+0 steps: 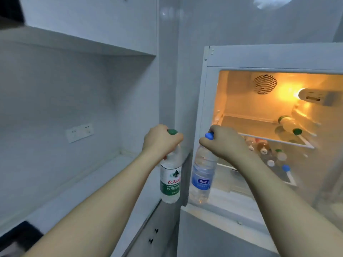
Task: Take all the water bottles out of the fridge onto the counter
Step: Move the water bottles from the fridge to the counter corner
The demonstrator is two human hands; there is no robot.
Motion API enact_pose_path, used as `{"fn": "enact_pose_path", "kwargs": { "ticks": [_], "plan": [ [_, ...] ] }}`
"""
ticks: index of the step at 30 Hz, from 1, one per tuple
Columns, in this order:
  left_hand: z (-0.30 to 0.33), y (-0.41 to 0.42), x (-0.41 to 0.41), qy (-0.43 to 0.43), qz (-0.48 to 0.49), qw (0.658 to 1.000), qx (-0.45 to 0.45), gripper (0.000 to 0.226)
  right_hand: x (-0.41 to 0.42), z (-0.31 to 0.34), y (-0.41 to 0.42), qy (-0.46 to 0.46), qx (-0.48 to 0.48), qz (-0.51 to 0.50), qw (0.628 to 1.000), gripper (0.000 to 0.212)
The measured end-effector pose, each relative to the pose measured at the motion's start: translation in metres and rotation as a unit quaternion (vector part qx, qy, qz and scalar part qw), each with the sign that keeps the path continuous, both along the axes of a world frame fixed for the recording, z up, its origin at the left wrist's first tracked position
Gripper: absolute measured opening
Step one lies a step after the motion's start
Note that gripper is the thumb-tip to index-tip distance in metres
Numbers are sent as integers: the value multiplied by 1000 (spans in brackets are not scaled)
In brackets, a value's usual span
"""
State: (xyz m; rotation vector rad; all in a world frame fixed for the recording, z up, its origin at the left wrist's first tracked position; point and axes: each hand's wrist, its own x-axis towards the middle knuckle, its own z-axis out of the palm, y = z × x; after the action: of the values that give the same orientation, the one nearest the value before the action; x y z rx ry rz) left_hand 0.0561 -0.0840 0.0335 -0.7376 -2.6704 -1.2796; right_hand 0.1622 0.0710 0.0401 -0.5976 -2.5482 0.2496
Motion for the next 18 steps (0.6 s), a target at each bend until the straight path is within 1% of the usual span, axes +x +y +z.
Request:
{"fn": "enact_pose_path", "kwargs": {
  "ticks": [4, 9, 14, 18],
  "plan": [
    [-40, -70, 5, -30, 73, 997, -14, 27, -19, -38, -52, -2, -121, 57, 991, 31],
    [-90, -139, 18, -70, 170, 983, 23, 28, -44, -86, -103, -17, -214, 132, 968, 27],
    [-129, -202, 43, -79, 257, 963, 25, 32, -62, -130, -158, -72, -240, 211, 945, 26],
    [-151, -260, 74, -96, 330, 939, 25, 38, -66, -160, -215, -128, -250, 289, 915, 24]
  ]
}}
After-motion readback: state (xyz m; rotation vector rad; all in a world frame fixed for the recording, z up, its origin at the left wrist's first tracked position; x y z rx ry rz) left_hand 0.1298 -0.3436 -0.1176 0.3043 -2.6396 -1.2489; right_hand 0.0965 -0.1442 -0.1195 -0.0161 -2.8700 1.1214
